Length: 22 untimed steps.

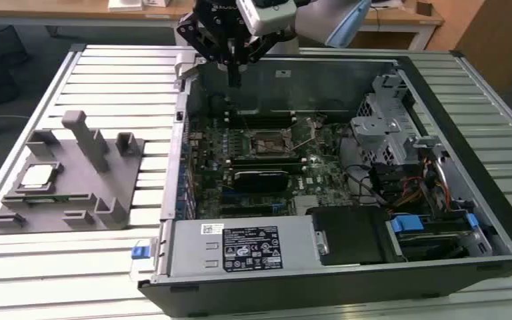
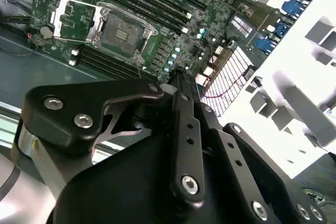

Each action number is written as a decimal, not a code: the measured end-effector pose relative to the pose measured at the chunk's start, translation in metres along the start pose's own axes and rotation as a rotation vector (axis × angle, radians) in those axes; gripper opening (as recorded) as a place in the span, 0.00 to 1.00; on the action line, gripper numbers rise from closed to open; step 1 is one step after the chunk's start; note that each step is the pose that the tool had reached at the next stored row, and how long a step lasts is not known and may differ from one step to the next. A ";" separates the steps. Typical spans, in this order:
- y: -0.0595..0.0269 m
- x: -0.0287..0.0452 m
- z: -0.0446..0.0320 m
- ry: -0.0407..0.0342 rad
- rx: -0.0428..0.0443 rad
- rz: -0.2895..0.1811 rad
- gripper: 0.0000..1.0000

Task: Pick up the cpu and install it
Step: 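Reach for the cpu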

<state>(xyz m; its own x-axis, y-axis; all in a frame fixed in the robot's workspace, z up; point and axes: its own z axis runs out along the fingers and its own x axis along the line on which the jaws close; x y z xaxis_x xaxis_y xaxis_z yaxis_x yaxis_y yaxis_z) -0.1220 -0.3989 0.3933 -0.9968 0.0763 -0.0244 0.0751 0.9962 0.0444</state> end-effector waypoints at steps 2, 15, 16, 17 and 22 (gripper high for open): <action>0.0000 0.0000 0.0000 0.0000 0.0000 0.000 0.11; -0.0005 0.0067 -0.0002 0.0000 0.0000 0.000 0.11; -0.0006 0.0078 -0.0002 0.0000 0.0001 0.000 0.11; -0.0007 0.0089 -0.0003 0.0000 0.0000 0.000 0.11; -0.0013 0.0175 -0.0005 -0.0001 0.0000 0.000 0.11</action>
<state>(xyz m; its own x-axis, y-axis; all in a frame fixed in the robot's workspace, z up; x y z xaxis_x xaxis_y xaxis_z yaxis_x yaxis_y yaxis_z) -0.1395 -0.3989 0.3933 -0.9968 0.0763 -0.0245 0.0751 0.9962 0.0443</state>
